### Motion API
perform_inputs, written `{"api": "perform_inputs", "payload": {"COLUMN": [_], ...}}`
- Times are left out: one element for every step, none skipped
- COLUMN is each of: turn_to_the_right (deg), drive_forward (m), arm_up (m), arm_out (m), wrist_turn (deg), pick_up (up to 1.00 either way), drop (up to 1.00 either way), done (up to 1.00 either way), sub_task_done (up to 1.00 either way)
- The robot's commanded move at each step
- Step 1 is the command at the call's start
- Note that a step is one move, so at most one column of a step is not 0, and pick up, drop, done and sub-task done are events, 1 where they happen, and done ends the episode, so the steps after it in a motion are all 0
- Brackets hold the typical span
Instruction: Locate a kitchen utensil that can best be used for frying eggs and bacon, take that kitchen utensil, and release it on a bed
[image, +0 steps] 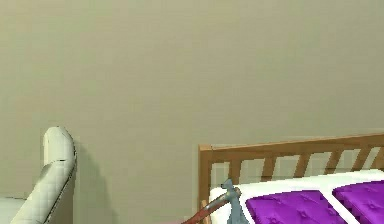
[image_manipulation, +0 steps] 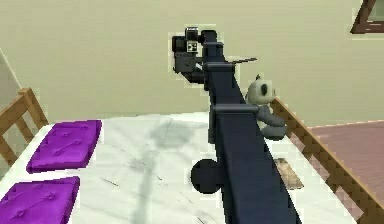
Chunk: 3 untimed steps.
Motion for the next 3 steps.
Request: {"api": "perform_inputs", "payload": {"turn_to_the_right": [0.0,0.0,0.0], "drive_forward": [0.0,0.0,0.0], "arm_up": [0.0,-0.4,-0.32], "arm_out": [0.0,0.0,0.0], "wrist_turn": [3.0,0.0,0.0], "pick_up": [0.0,0.0,0.0], "drop": [0.0,0.0,0.0], "done": [0.0,0.0,0.0], "sub_task_done": [0.0,0.0,0.0]}}
